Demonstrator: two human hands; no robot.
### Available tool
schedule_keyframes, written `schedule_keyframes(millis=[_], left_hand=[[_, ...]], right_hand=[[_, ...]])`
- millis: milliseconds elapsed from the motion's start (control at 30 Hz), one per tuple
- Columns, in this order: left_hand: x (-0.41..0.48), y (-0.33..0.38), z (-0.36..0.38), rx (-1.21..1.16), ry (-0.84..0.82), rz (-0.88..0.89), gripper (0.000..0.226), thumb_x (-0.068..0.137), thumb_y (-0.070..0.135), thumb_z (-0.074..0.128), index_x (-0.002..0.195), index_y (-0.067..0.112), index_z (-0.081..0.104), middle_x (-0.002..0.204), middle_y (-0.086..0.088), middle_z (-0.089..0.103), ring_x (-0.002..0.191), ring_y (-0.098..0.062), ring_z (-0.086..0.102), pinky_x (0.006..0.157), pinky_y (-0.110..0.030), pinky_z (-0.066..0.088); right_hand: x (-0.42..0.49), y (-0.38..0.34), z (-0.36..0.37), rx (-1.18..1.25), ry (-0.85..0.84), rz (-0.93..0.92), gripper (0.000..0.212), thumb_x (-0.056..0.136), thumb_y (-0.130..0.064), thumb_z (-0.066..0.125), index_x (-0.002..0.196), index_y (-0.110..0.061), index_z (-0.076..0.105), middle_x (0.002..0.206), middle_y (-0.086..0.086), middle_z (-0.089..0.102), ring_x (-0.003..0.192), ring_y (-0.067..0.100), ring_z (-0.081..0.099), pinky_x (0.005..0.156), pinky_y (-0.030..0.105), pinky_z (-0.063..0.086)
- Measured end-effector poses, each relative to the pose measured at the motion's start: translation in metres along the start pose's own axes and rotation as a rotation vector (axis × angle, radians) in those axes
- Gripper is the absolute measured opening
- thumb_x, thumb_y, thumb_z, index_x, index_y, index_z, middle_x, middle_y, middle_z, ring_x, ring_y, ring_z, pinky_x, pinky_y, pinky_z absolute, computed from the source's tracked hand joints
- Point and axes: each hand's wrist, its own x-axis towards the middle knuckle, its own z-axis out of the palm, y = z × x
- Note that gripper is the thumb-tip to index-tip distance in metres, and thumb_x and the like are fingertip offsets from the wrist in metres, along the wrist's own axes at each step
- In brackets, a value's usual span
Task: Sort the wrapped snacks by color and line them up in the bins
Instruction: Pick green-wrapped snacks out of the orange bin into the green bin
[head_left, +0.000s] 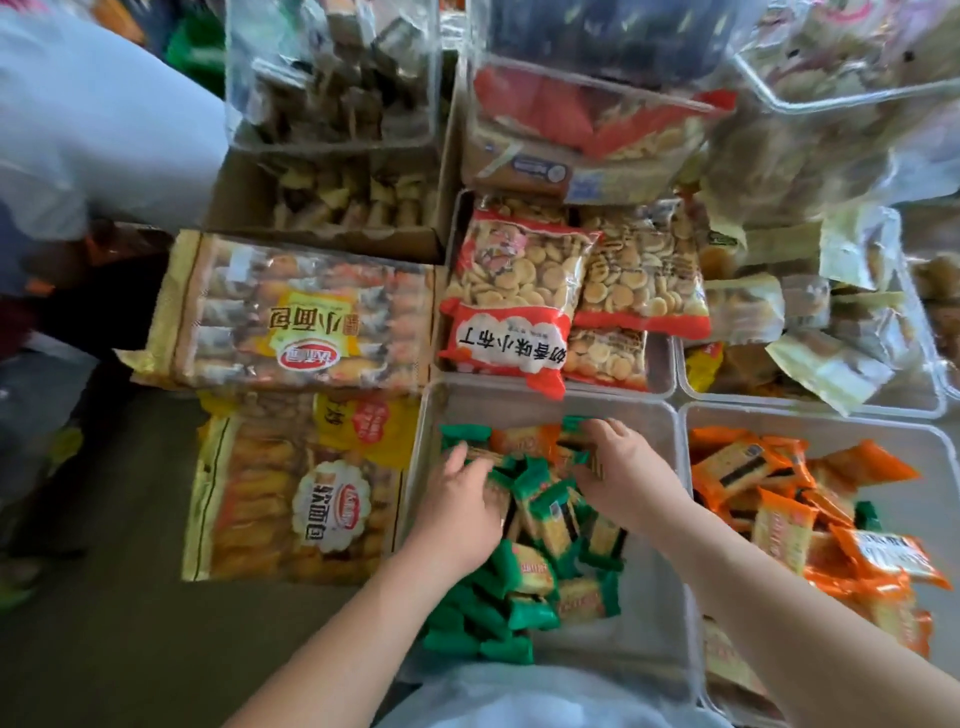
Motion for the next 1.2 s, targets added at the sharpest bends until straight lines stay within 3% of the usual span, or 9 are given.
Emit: schedule_keyframes(millis=[100,267,367,500,733,900,1000,1100,1200], left_hand=[[0.018,0.003,-0.007,0.091,0.074,0.033,0.062,0.101,0.01,0.055,0.16,0.022,0.038,0.175,0.001,0.005,0.16,-0.024,0.009,0.13,-0.039,0.019],[0.028,0.008,-0.006,0.147,0.225,0.179,0.048,0.101,0.004,0.05,0.148,0.016,0.056,0.154,0.003,0.046,0.141,-0.018,0.038,0.12,-0.034,0.037],[0.043,0.02,-0.003,0.168,0.125,0.273,0.047,0.103,0.0,0.046,0.146,0.015,0.058,0.156,0.003,0.047,0.145,-0.019,0.039,0.121,-0.037,0.036],[0.078,0.032,0.005,0.292,-0.1,0.301,0.063,0.098,-0.005,0.046,0.153,0.023,0.046,0.158,-0.001,0.046,0.142,-0.028,0.047,0.117,-0.046,0.042],[0.082,0.046,0.019,0.459,-0.186,0.248,0.071,0.092,-0.01,0.046,0.156,0.021,0.039,0.157,-0.013,0.036,0.138,-0.038,0.046,0.114,-0.047,0.042],[0.08,0.045,0.012,0.624,-0.079,0.358,0.038,0.099,0.008,0.055,0.134,0.021,0.056,0.136,-0.007,0.049,0.128,-0.031,0.047,0.104,-0.046,0.046],[0.062,0.06,-0.004,0.633,0.027,0.459,0.016,0.101,0.028,0.062,0.109,0.025,0.049,0.113,0.002,0.058,0.109,-0.026,0.06,0.083,-0.04,0.05],[0.044,0.083,-0.008,0.341,0.21,0.508,0.021,0.099,0.043,0.065,0.107,0.027,0.054,0.098,0.009,0.063,0.087,-0.018,0.063,0.068,-0.035,0.048],[0.042,0.103,0.017,-0.131,0.084,0.282,0.02,0.092,0.043,0.074,0.098,0.027,0.063,0.09,0.012,0.067,0.081,-0.013,0.065,0.07,-0.032,0.053]], right_hand=[[0.011,0.012,0.006,-0.047,-0.004,0.036,0.073,0.093,-0.021,0.062,0.16,-0.018,0.031,0.153,0.003,0.042,0.142,0.028,0.039,0.111,0.042,0.047],[0.015,0.022,0.02,-0.124,-0.005,0.066,0.058,0.094,-0.035,0.069,0.147,-0.022,0.05,0.138,0.005,0.044,0.131,0.03,0.045,0.099,0.042,0.054],[0.013,0.014,0.021,-0.022,0.09,0.059,0.04,0.094,-0.029,0.068,0.132,-0.018,0.064,0.128,0.003,0.055,0.119,0.03,0.056,0.09,0.042,0.057],[-0.02,0.0,0.005,0.141,0.252,0.049,0.03,0.091,-0.028,0.069,0.12,-0.018,0.065,0.111,0.0,0.069,0.1,0.025,0.067,0.077,0.036,0.056],[-0.075,0.022,-0.014,0.448,0.509,0.199,0.023,0.095,-0.03,0.069,0.116,-0.022,0.068,0.099,-0.014,0.065,0.084,0.003,0.061,0.067,0.019,0.05],[-0.089,0.038,-0.021,0.629,0.62,0.233,0.018,0.094,-0.025,0.072,0.112,-0.024,0.071,0.097,-0.016,0.065,0.089,-0.001,0.063,0.07,0.012,0.051],[-0.099,0.046,-0.025,0.743,0.648,0.229,0.016,0.096,-0.024,0.07,0.11,-0.031,0.067,0.101,-0.012,0.066,0.094,0.003,0.065,0.076,0.021,0.056],[-0.107,0.053,-0.021,0.797,0.633,0.245,0.019,0.097,-0.029,0.069,0.116,-0.03,0.067,0.105,-0.011,0.067,0.097,0.009,0.066,0.075,0.029,0.06],[-0.119,0.058,-0.017,0.831,0.628,0.265,0.022,0.097,-0.031,0.068,0.12,-0.031,0.066,0.108,-0.011,0.068,0.1,0.009,0.066,0.075,0.027,0.061]])
